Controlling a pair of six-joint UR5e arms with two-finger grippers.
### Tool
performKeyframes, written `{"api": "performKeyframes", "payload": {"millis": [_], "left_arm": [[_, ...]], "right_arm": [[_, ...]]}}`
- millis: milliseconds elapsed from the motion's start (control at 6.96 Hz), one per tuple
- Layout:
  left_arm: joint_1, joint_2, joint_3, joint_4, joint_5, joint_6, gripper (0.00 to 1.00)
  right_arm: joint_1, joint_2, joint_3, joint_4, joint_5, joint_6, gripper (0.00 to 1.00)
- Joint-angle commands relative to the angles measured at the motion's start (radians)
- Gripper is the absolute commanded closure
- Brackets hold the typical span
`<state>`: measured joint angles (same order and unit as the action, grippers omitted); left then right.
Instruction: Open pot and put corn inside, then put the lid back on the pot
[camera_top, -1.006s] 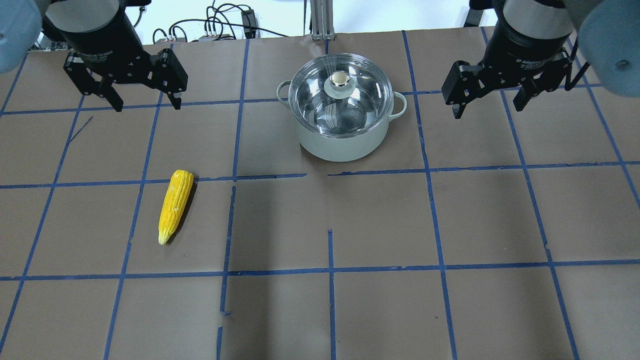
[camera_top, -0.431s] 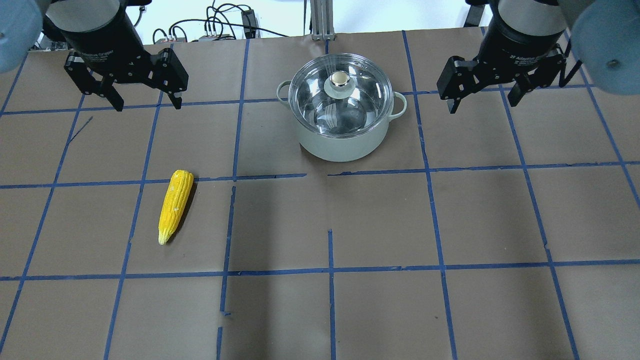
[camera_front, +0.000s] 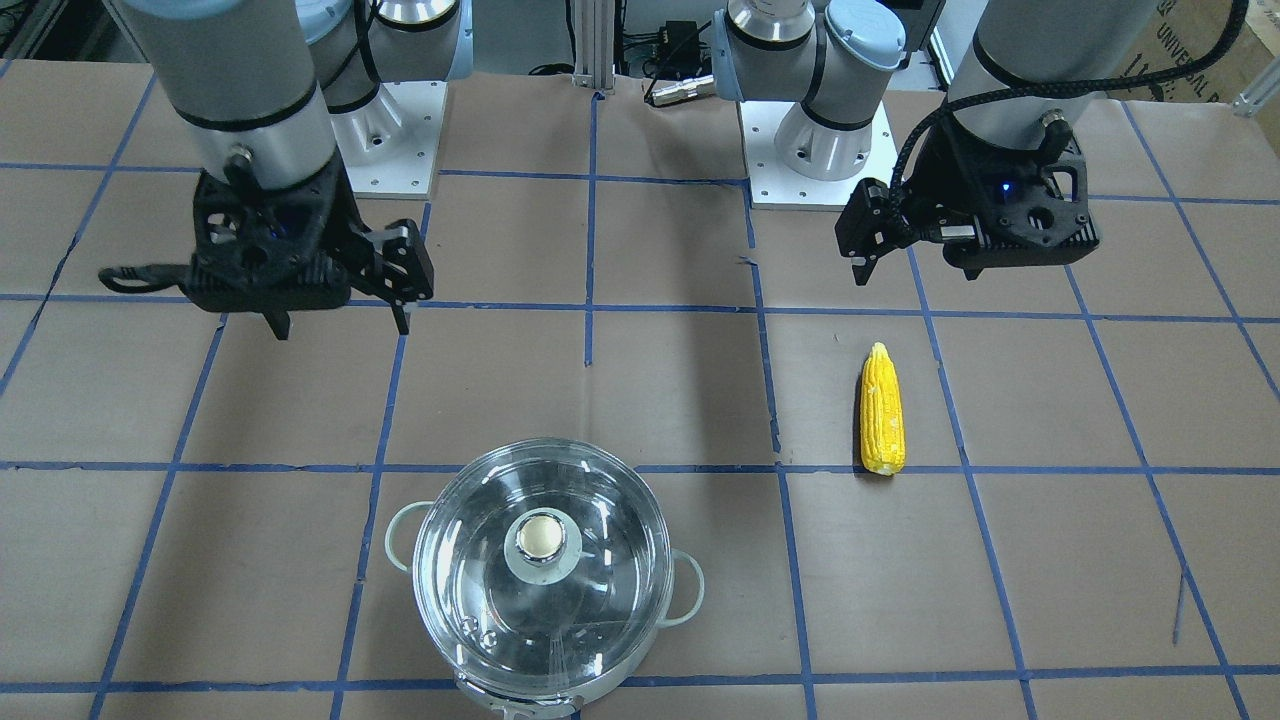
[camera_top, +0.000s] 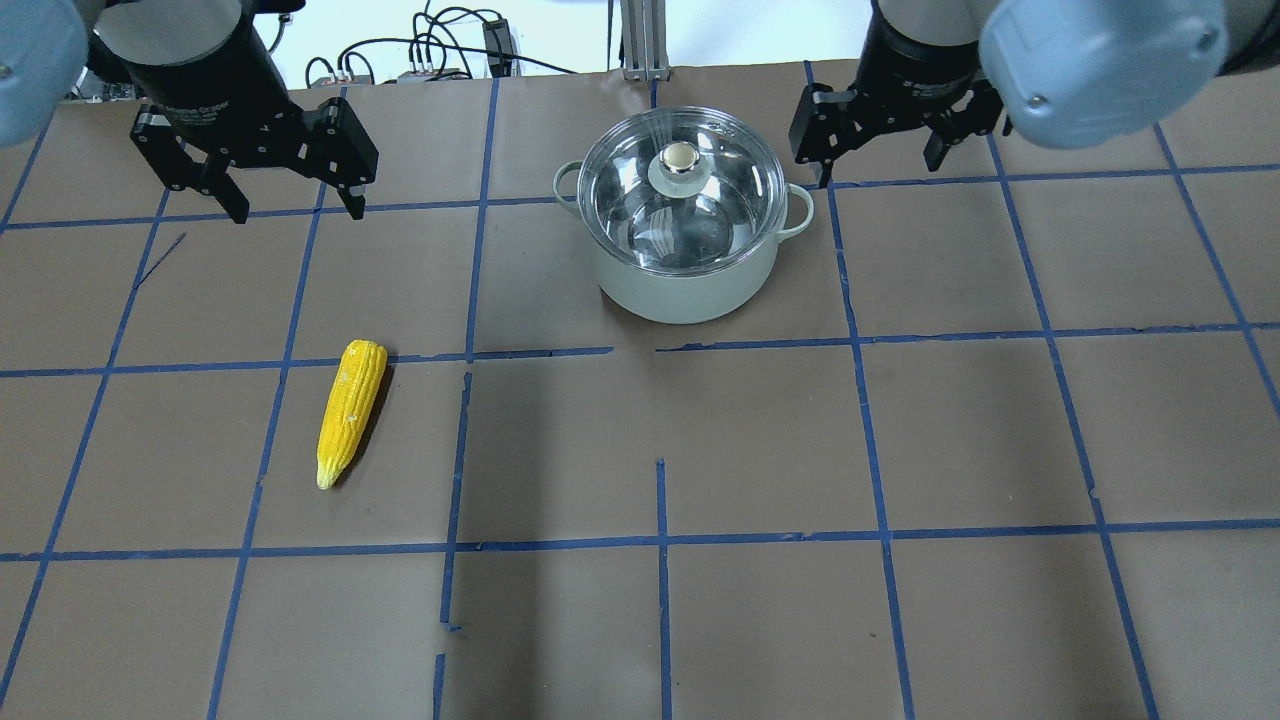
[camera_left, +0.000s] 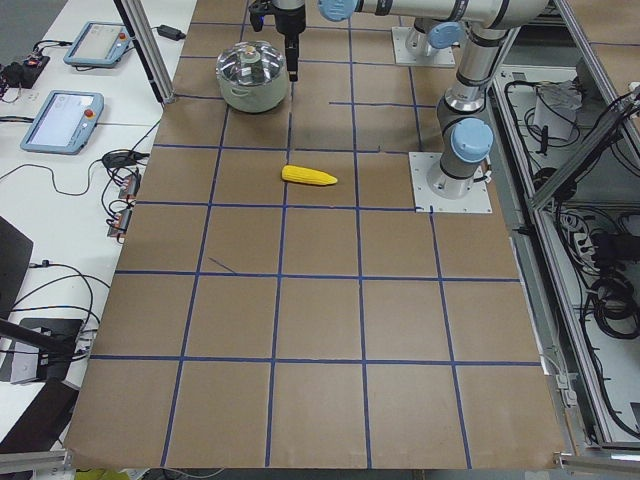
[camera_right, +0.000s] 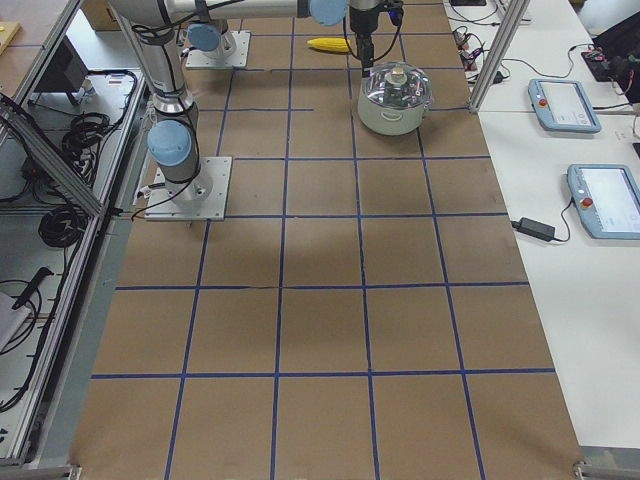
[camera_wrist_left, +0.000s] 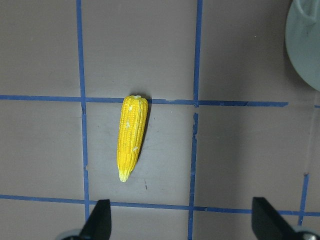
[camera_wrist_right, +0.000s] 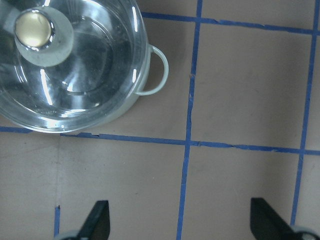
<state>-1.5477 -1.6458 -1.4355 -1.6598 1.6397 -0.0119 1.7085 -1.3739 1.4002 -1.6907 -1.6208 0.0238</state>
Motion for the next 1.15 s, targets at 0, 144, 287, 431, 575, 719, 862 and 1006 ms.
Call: {"api": "performKeyframes", "payload": {"millis": [0,144,287,431,575,719,862,1006], "left_arm": [[0.001,-0.002,0.007,0.000,-0.006,0.003,0.00],[0.001,0.000,0.000,0.000,-0.003,0.013,0.00],[0.001,0.003,0.000,0.000,-0.006,0.017,0.00],[0.000,0.000,-0.002,-0.002,-0.001,0.017,0.00],[0.003,0.009,-0.008,-0.005,0.000,0.021,0.00],[0.009,0.020,-0.032,-0.002,0.002,0.055,0.00],[0.008,0.032,-0.049,-0.003,0.005,0.093,0.00],[0.009,0.035,-0.051,-0.003,0.006,0.093,0.00]], "right_arm": [[0.077,0.244,-0.249,0.003,-0.004,0.042,0.02],[0.089,0.341,-0.327,0.002,-0.005,0.050,0.02],[0.103,0.402,-0.381,-0.006,-0.004,0.050,0.02],[0.109,0.441,-0.400,-0.013,-0.002,0.053,0.03],[0.111,0.463,-0.402,-0.015,-0.001,0.054,0.03],[0.126,0.461,-0.402,-0.014,-0.001,0.073,0.03],[0.150,0.463,-0.396,-0.015,-0.004,0.080,0.04],[0.154,0.464,-0.392,-0.014,-0.004,0.085,0.04]]}}
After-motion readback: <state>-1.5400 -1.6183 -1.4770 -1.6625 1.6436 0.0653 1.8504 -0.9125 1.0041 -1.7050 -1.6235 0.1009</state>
